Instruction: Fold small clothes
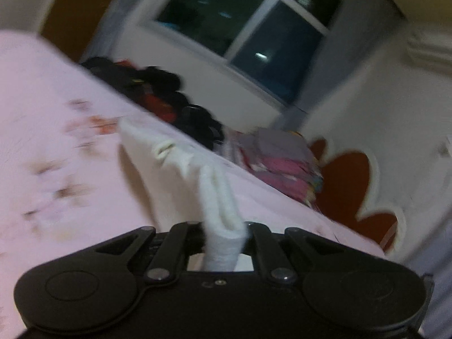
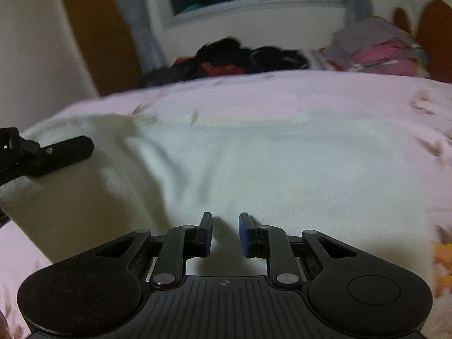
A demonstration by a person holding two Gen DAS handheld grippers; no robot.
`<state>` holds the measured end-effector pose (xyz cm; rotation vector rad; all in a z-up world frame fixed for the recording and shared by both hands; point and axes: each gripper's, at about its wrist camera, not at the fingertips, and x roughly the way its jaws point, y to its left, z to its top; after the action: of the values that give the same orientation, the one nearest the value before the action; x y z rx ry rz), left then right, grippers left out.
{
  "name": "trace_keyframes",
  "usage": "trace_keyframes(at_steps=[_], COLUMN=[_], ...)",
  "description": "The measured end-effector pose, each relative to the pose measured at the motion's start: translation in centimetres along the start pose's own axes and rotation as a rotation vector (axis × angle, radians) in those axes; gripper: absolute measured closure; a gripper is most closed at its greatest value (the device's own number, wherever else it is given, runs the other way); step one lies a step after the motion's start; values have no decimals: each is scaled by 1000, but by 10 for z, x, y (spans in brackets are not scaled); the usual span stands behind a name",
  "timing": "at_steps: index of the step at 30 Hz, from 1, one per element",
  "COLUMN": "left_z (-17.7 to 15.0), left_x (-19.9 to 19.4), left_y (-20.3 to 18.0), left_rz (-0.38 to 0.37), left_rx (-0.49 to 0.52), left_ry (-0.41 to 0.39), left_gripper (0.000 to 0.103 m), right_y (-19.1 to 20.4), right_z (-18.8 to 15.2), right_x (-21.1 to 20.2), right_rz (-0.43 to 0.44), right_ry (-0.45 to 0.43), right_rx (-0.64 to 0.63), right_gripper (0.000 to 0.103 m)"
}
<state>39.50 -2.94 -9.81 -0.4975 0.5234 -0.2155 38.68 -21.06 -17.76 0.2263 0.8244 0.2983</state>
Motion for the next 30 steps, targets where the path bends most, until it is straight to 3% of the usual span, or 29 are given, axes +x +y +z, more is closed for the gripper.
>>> trace_keyframes(at_steps=[8,11,15,16,18,19,20,25,28,30], left_z=[-63,-97,-121,-122,-124,-122,-120,-108,-91,-80], left_x=[35,43,43,39,30,25,20,-7,-18,-22], left_y=[-83,-98,-100,-100,-101,-103,-104,-90,-69,-58], left_rz=[-125,-127,-122,-132,-158,-174,-193,-217,-165,-134], left_rx=[240,334,362,354,344,346,350,335,305,290], left_ry=[189,282,333,344,364,370,377,384,338,321], left_gripper=[97,95,81,71,57,50,45,42,42,42], right_y=[-94,-118,-143,-145,-145,-143,-141,-123,-113,-112], right_z=[-5,-10,-12,-11,-6,-6,-4,-1,-1,-2], right_x=[-61,-75,-91,-94,-97,-100,-101,-88,-80,-70], right_rz=[-92,-120,-91,-78,-38,-19,14,95,104,81], right_ry=[-49,-53,-71,-79,-92,-101,-109,-70,-38,-7], right_rx=[155,201,279,290,304,311,312,297,271,272], right_gripper=[83,83,83,82,51,21,19,20,42,43])
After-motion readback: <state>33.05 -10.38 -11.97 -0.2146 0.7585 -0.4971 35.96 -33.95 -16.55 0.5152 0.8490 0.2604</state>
